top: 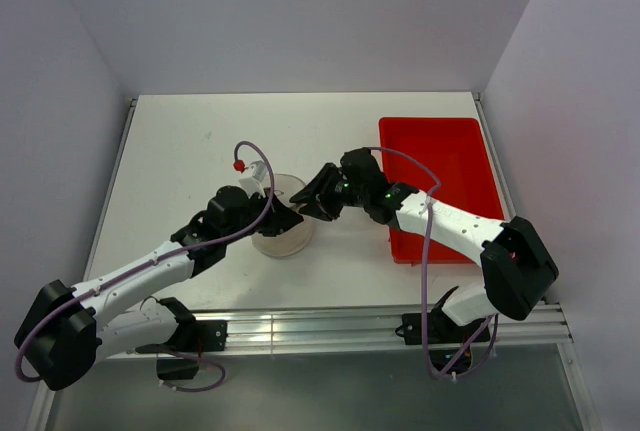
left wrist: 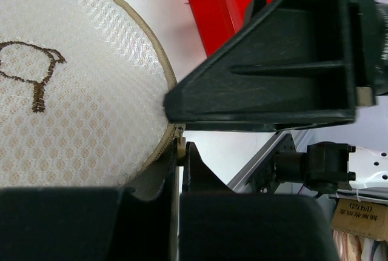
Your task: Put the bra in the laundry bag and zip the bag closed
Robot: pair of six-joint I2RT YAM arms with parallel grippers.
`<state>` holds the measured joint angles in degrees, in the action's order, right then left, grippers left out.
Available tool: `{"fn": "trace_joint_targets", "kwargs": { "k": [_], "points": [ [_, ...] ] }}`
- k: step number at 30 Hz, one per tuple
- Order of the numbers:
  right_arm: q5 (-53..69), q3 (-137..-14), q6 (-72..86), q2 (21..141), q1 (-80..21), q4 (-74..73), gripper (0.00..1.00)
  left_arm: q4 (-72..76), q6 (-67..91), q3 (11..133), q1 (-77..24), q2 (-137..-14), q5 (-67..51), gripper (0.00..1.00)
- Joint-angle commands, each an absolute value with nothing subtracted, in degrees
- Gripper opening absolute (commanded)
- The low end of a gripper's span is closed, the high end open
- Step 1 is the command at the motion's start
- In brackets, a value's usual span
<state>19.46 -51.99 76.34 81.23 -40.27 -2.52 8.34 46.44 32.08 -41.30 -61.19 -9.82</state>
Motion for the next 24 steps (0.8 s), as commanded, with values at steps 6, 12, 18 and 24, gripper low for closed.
{"fn": "trace_joint_targets", "kwargs": {
  "k": [6,12,18,24],
  "points": [
    [18.1,-53.8,76.9,85.2,-40.6,-0.3,0.21,10.4,46.7,31.2,-41.8,-58.9,-10.0,0.0],
    [16.5,-56.2,74.0,86.2,-40.0,-2.4,0.0,6.1,46.4,30.4,-41.7,-55.9,-8.4,0.0],
    [15.2,-58.3,70.5,85.3,-38.4,-5.1,0.0,0.2,46.2,28.9,-41.3,-51.5,-4.6,0.0],
    [16.0,-61.3,65.0,85.2,-35.7,-8.3,0.0,-3.4,46.7,26.3,-37.7,-46.9,-5.2,0.0]
  ]
}}
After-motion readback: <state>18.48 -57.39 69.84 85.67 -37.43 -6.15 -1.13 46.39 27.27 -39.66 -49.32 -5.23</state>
